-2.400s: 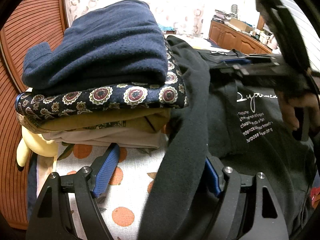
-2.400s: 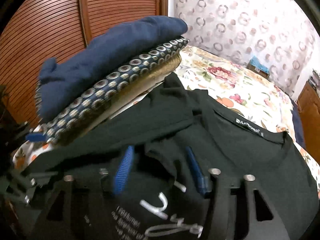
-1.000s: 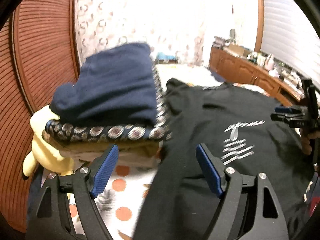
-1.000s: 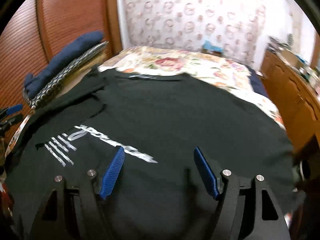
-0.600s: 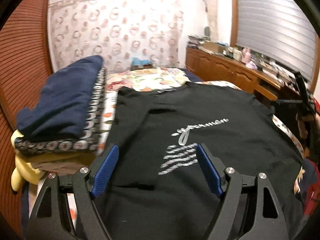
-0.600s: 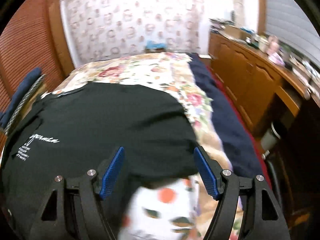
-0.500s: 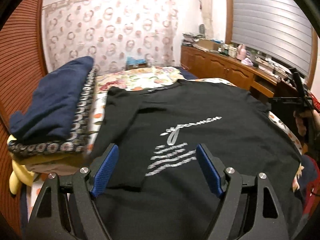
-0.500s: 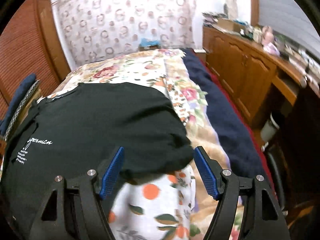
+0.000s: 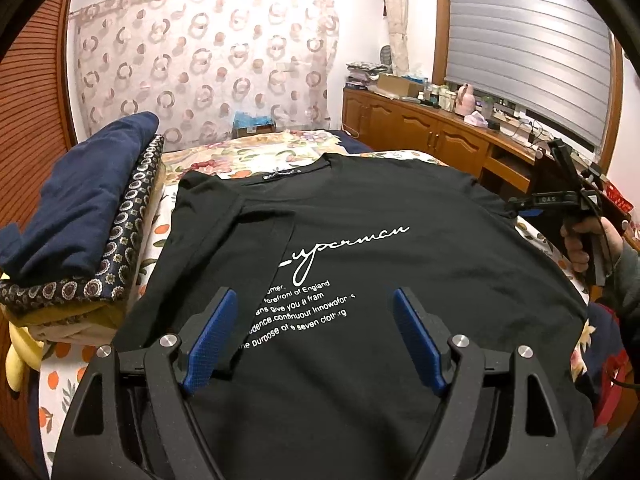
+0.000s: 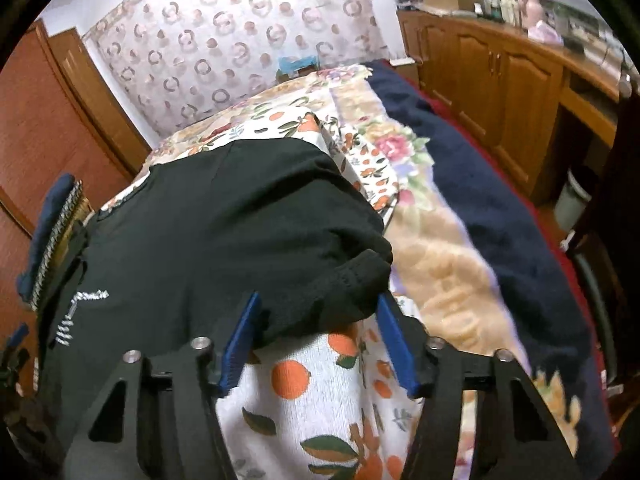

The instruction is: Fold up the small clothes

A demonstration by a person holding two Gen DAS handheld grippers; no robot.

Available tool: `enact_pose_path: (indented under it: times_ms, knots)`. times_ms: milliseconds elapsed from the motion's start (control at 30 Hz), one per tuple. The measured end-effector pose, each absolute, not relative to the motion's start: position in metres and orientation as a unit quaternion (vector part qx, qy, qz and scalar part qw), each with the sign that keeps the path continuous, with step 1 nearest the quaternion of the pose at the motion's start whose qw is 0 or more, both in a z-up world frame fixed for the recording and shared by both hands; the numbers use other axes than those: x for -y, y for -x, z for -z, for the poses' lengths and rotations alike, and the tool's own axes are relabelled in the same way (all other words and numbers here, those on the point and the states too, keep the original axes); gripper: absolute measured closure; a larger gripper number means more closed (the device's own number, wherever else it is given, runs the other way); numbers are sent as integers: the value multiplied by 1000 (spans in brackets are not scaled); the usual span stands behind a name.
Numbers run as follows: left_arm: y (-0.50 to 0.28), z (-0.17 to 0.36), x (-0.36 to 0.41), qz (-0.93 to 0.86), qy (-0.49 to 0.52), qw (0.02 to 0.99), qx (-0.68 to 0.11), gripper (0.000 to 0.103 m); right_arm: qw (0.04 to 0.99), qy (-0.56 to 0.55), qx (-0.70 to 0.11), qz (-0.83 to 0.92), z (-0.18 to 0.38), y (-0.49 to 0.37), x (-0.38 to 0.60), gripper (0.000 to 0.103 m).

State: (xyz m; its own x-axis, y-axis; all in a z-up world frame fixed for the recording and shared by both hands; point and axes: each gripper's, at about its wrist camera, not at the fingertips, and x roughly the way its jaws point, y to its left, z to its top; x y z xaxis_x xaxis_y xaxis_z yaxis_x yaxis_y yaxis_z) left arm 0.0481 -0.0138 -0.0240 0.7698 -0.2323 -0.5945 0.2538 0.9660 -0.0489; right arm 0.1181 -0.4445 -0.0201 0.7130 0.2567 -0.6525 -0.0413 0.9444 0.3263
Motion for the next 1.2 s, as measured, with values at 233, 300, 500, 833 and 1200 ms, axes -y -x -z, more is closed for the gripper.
enact_pose_path:
  times_ms: [233,300,500,833,1200]
  knots:
    - [-48,25,11,121,-16,941,-317,23,928,-155,-327,-91,9,-112,446,95]
    - [-48,26,9,119,-13,941,-317,23,938,-153,-293,-101,-5,-103,443,96]
    - [-49,27,8,120,-11,941,-317,23,954,-88,-247,-143,-42,-81,395,96]
    - [-46,34,14,131,-11,937,-323,23,927,-7,-306,-215,-9,-48,316,85]
    - [-44,34,16,134,-1,937,-321,23,944,-17,-280,-176,-23,-33,342,51]
